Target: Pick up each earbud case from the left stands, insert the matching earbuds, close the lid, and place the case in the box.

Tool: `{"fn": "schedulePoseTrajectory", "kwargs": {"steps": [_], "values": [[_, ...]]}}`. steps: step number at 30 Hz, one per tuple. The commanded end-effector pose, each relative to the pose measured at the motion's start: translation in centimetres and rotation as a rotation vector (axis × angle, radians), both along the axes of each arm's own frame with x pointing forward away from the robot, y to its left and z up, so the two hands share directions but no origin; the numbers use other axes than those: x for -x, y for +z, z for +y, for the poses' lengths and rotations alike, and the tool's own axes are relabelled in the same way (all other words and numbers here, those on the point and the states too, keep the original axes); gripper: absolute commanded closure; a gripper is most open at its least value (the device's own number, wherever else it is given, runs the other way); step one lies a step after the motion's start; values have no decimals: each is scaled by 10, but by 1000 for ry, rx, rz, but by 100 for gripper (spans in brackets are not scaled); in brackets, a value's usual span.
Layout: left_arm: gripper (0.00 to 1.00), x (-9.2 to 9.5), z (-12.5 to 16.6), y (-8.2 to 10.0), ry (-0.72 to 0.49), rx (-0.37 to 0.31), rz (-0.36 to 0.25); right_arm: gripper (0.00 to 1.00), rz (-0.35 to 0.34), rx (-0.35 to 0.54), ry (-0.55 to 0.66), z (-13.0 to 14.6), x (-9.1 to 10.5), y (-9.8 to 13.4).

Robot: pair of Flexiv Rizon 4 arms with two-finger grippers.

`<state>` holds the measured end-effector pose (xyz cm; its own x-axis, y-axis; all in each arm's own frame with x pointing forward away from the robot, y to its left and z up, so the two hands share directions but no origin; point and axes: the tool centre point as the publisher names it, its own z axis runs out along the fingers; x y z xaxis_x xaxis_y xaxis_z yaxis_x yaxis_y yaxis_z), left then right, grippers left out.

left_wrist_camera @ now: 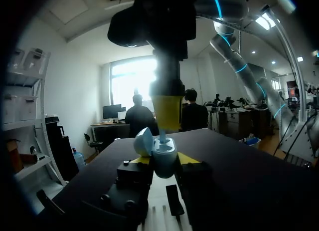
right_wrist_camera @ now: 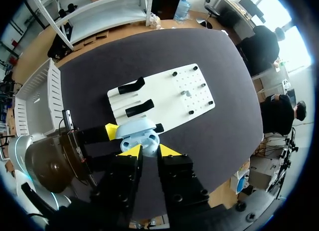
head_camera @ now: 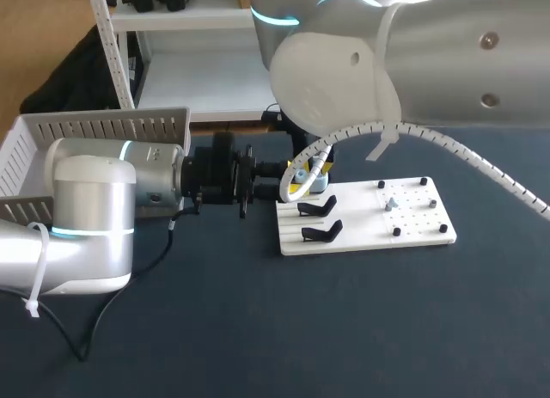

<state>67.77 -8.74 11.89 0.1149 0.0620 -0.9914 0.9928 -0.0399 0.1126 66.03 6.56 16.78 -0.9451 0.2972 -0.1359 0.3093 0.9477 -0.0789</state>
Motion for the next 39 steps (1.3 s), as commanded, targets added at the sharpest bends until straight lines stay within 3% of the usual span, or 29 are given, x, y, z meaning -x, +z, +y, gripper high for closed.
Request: {"fn": "schedulePoseTrajectory", "kwargs": {"steps": [1, 15, 18, 24, 31, 39], "values": [[100, 0, -1, -1, 2, 3, -2, 100, 4, 6, -5, 1, -3, -1], [100, 0, -1, -1, 2, 3, -2, 100, 11, 21, -13, 3, -3, -5], [100, 0, -1, -1, 2, 3, -2, 57, 12, 21, -15, 3, -3, -5], [100, 0, -1, -1, 2, 3, -2, 56, -16, -10, -21, -1, 4, 12], [100, 0, -1, -1, 2, 3, -2, 67, -89, -85, -29, -22, 14, 40], [100, 0, -1, -1, 2, 3, -2, 56, -77, -200, 43, -77, 13, 45]]}}
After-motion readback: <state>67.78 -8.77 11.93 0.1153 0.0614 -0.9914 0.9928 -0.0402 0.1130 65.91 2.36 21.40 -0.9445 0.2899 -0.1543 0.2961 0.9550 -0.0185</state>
